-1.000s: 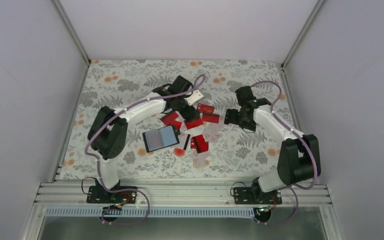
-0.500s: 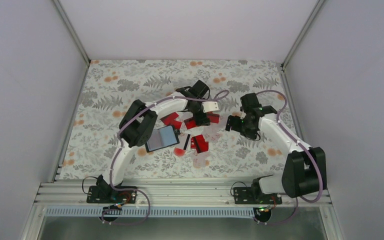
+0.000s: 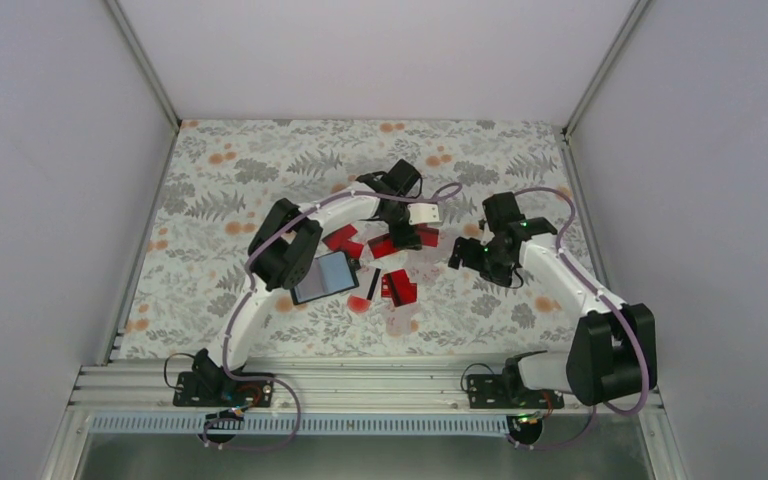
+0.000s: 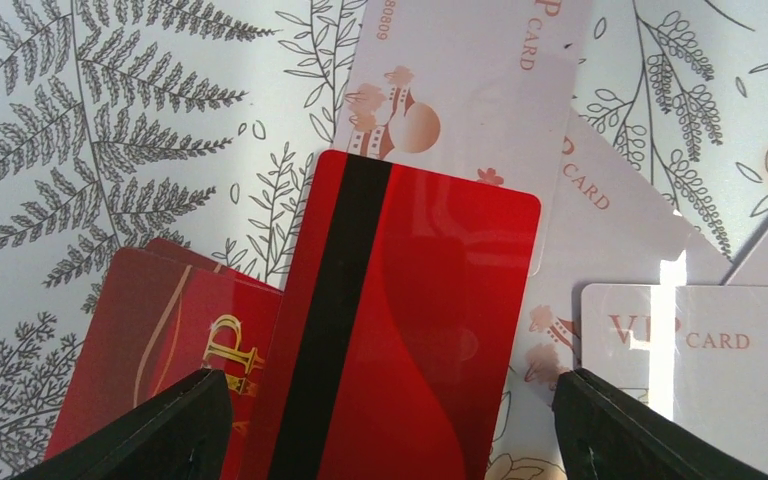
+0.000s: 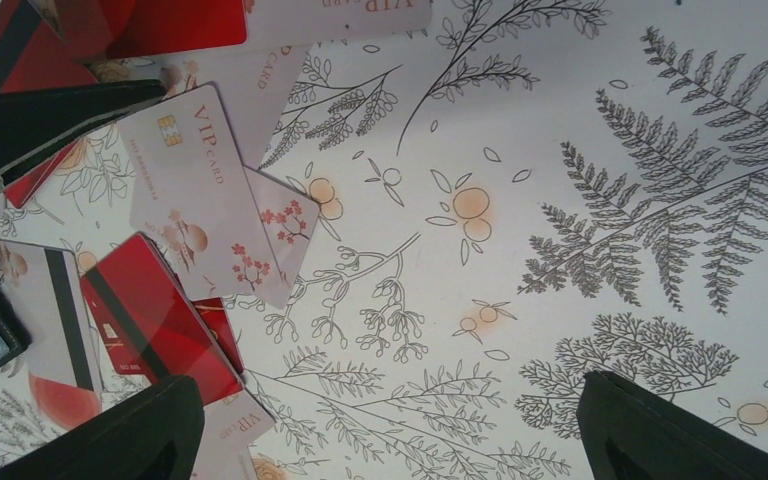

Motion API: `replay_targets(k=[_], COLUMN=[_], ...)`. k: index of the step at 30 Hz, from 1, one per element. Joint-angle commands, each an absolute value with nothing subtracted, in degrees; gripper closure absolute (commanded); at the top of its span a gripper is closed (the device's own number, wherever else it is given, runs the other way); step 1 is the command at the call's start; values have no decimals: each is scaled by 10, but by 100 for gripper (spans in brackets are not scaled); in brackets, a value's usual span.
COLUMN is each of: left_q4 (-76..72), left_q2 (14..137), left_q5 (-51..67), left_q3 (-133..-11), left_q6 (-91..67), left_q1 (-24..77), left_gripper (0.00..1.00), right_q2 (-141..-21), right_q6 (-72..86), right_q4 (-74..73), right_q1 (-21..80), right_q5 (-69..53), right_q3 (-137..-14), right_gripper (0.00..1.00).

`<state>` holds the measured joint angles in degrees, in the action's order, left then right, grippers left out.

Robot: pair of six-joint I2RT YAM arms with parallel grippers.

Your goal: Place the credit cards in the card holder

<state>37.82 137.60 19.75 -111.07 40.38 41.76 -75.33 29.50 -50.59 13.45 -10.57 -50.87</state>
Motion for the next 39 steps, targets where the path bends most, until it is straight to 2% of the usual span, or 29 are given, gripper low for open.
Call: replay_targets(k=[1, 7, 17, 26, 31, 34, 39], left_q4=[427, 443, 452, 439, 475, 512, 490], left_q2=[1409, 1414, 1395, 1327, 1337, 1358, 1331], left_q5=[231, 243, 212, 157, 140, 166, 223], left_q3=[-1116, -1103, -1073, -1003, -1039, -1084, -1057], left_q6=[438, 444, 416, 320, 210, 139, 73], left_q1=[405, 399, 414, 443, 453, 454, 456], left_gripper=[19, 26, 46, 47, 47, 47, 47], right_q2=[-761, -766, -759, -752, -753, -757, -766], right_q6=[292, 288, 290, 297, 301, 325, 377], right_q4=[-510, -511, -508, -490, -480, -463, -392], right_q1=[133, 133, 133, 133, 133, 133, 133], right_q5=[-123, -131, -135, -141, -138, -139, -185], right_q3=[-523, -532, -534, -517, -513, -506, -477], right_gripper=[5, 5, 5, 5, 5, 5, 6])
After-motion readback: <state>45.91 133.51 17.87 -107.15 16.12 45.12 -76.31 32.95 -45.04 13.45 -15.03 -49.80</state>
